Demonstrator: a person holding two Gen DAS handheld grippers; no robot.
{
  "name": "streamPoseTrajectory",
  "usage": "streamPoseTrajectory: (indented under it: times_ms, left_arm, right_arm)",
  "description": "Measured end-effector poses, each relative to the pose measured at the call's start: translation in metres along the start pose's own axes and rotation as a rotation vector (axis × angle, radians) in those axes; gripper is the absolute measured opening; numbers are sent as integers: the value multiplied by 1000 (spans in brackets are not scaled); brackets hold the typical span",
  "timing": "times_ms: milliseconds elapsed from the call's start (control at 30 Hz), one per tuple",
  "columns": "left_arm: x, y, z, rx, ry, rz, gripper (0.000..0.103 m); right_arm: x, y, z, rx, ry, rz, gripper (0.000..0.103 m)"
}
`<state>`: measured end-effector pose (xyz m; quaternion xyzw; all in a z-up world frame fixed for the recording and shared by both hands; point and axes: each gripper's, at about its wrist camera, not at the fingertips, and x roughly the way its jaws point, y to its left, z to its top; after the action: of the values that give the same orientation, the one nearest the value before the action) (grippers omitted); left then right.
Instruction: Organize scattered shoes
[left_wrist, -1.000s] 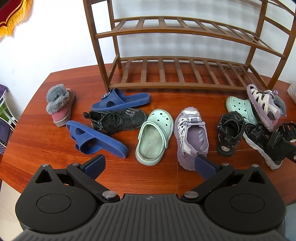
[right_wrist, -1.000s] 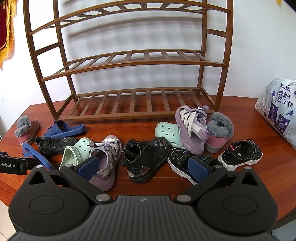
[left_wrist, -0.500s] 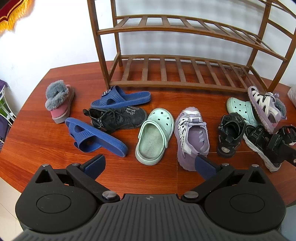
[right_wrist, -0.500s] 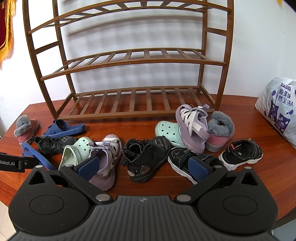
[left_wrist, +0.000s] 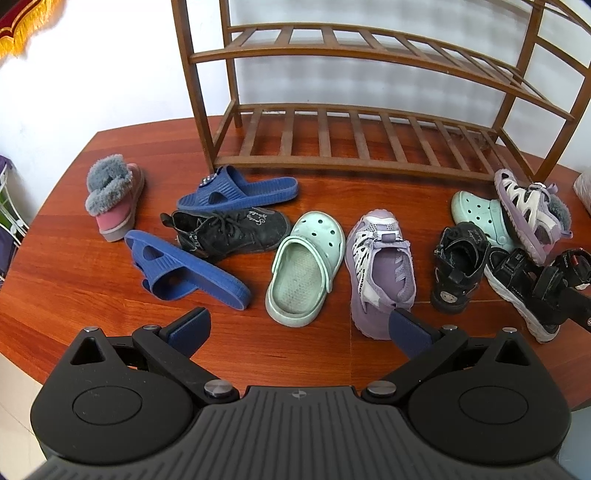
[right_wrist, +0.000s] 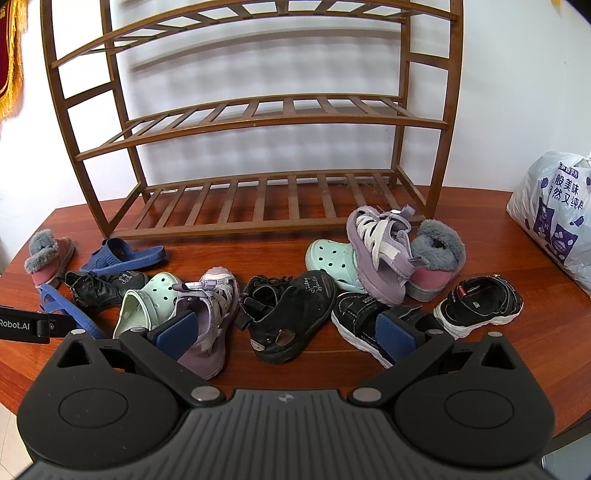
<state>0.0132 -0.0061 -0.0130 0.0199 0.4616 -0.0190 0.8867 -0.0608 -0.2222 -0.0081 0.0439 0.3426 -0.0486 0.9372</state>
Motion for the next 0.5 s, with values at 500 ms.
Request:
streamPoseTrajectory:
  times_ms: [500]
  left_arm:
    - [6,8,-1,-28,10,-14,103]
  right_arm:
    - [-7,-2,-14,-9,10,7,103]
